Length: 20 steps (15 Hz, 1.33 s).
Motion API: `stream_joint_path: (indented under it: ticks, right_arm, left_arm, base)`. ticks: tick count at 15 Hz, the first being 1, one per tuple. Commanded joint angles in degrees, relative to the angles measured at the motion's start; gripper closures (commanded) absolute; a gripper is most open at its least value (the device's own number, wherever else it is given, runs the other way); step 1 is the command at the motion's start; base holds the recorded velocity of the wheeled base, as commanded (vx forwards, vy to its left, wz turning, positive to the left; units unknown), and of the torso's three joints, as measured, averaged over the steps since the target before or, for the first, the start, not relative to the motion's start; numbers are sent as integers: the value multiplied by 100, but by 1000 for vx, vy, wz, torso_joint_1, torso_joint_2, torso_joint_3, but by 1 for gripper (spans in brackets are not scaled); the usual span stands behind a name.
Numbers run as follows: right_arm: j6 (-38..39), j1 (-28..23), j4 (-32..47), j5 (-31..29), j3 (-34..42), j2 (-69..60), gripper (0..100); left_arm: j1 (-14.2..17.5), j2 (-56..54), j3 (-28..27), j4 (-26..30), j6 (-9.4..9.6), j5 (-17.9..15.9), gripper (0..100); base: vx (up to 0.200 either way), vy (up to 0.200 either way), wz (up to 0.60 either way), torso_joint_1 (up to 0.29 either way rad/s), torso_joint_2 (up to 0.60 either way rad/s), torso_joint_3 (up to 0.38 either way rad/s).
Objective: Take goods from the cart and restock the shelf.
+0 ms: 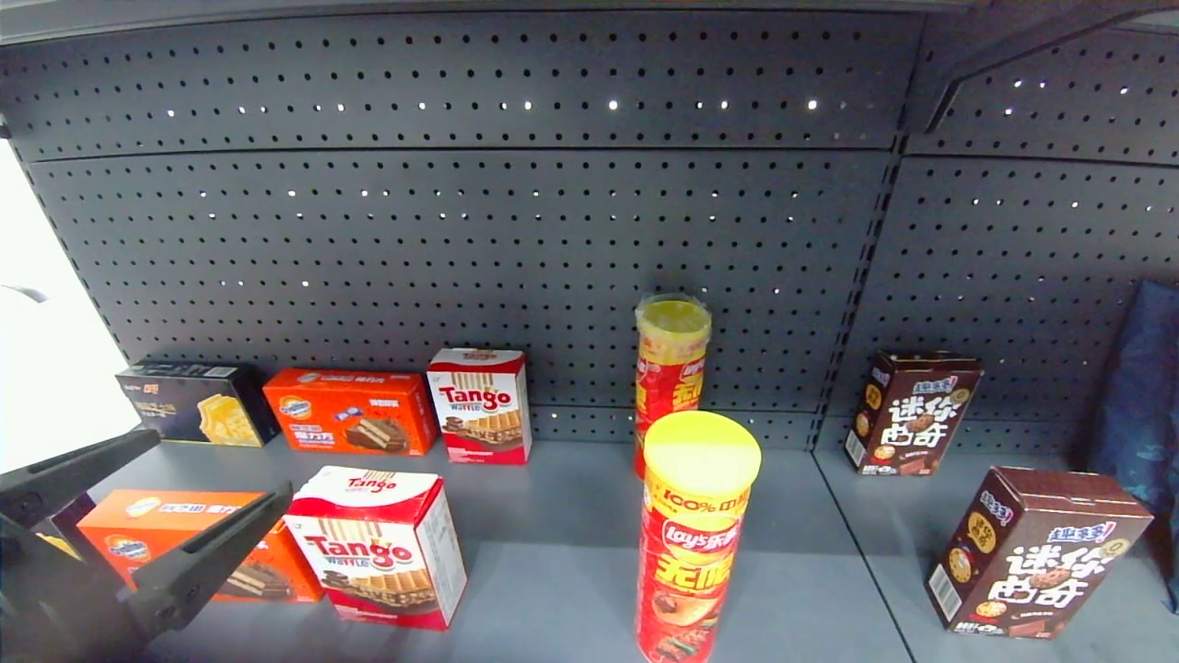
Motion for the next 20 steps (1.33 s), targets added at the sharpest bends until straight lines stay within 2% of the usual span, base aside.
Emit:
stream_joint_path:
  ticks: [1,3,4,6,9,10,14,16,17,18,19,20]
  right_arm:
    - [-71,-7,1014,-54,571,-1682,0]
    - [-62,-7,1005,-458,782,-1700,0]
    - [-54,-7,987,-484,984,-1700,0]
    - [-45,-7,1497,-458,984,-1700,0]
    - [-142,-7,2156,-124,984,-1700,0]
    - [-414,-7,2446,148,984,-1691,0]
    - [-405,564,2464,271,975,-2183,0]
    - [-414,564,2464,271,984,-2227,0]
    - [-414,564,2464,271,984,-2227,0]
    - [-414,564,2464,271,984,-2227,0]
    - [-414,564,2464,271,984,-2227,0]
    - [-414,564,2464,271,984,-2227,0]
  left_arm:
    - [0,-61,14,3,0,3,0]
    - [0,-105,-3,3,0,3,0]
    - [9,-149,5,3,0,3,0]
    - [9,-193,32,3,0,3,0]
    - [17,-254,49,3,-9,3,0]
    - [9,-254,49,3,-9,3,0]
    - [26,-272,76,12,9,3,0]
    - [35,-263,164,29,17,12,0]
    - [52,-298,506,-15,202,3,0]
    - [105,-430,840,-85,571,3,0]
    - [281,-720,1227,-182,809,-41,0]
    - [211,-1010,1552,-147,870,-94,0]
  base:
    - [0,0,0,0,0,0]
    - [0,0,0,0,0,0]
    - [0,0,0,0,0,0]
    - [0,0,0,0,0,0]
    - [0,0,0,0,0,0]
    - [0,0,0,0,0,0]
    - [0,0,0,0,0,0]
    - [0,0,0,0,0,0]
    - [0,0,0,0,0,0]
    - [0,0,0,0,0,0]
    - [0,0,0,0,0,0]
    - [0,0,0,0,0,0]
